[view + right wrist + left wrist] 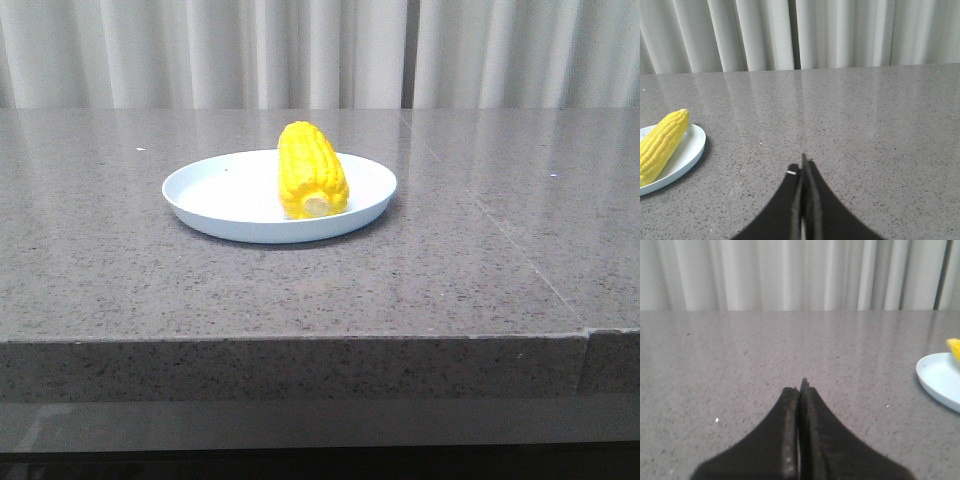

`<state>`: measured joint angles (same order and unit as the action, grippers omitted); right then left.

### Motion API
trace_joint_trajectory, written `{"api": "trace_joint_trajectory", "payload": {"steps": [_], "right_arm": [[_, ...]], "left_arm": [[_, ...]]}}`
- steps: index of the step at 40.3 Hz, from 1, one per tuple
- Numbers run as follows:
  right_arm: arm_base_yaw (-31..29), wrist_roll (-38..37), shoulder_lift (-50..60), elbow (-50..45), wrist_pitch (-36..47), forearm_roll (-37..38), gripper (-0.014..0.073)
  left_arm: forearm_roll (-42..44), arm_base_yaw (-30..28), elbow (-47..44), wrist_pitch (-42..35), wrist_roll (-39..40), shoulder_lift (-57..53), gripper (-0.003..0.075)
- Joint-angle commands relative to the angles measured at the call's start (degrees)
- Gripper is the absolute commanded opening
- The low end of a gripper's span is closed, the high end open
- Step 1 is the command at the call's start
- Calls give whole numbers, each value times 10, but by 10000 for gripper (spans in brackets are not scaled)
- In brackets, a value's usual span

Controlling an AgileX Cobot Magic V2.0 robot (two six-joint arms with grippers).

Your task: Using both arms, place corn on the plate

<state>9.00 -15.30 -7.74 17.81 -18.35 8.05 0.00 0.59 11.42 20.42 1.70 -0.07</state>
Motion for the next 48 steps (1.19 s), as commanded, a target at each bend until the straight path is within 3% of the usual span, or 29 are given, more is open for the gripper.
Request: {"api": "trace_joint_trajectory", "payload": {"steps": [1,13,48], "right_arm": [[-3,5,-6,15,49,11,-68],[-3,5,-6,15,49,11,-68],[-3,5,-6,15,49,11,-68]], "left_arm": [[-7,-14,-25,-66,6,-15,-20],[-7,-22,-119,-154,6,-14,-20],[-7,-22,-119,-141,6,-14,-20]]}}
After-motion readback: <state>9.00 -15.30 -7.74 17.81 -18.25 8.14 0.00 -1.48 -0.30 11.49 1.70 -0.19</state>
